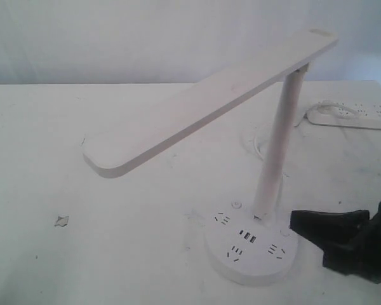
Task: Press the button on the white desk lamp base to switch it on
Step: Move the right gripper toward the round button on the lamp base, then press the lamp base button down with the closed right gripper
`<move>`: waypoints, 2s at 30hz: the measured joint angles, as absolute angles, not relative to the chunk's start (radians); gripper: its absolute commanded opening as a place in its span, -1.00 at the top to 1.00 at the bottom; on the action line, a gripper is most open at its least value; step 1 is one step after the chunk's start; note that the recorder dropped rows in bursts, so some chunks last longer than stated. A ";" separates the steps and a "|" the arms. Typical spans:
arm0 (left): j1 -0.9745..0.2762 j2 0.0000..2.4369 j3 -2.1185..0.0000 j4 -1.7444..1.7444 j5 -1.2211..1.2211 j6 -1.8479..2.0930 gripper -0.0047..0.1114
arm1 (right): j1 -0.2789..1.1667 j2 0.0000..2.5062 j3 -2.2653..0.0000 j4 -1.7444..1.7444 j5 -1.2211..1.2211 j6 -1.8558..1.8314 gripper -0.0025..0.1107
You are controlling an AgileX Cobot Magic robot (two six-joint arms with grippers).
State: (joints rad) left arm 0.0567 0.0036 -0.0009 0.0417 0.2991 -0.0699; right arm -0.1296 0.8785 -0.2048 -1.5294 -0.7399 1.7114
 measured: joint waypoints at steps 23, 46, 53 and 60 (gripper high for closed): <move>0.057 0.004 -0.001 0.042 0.299 -0.070 0.92 | -0.050 1.431 -0.283 -1.216 -0.566 1.407 0.96; 0.057 0.004 -0.001 0.042 0.299 -0.070 0.92 | 0.260 1.415 -0.459 -1.247 -0.067 1.345 0.96; 0.057 0.004 -0.001 0.042 0.299 -0.070 0.92 | 0.260 1.413 -0.467 -1.247 -0.064 1.344 0.96; 0.057 0.004 -0.001 0.042 0.299 -0.070 0.92 | 0.260 1.442 -0.467 -1.234 -0.056 1.349 0.96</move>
State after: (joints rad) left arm 0.0567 0.0036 -0.0009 0.0417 0.2991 -0.0699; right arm 0.2596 1.4425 -0.4669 -1.2343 -0.0556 1.3486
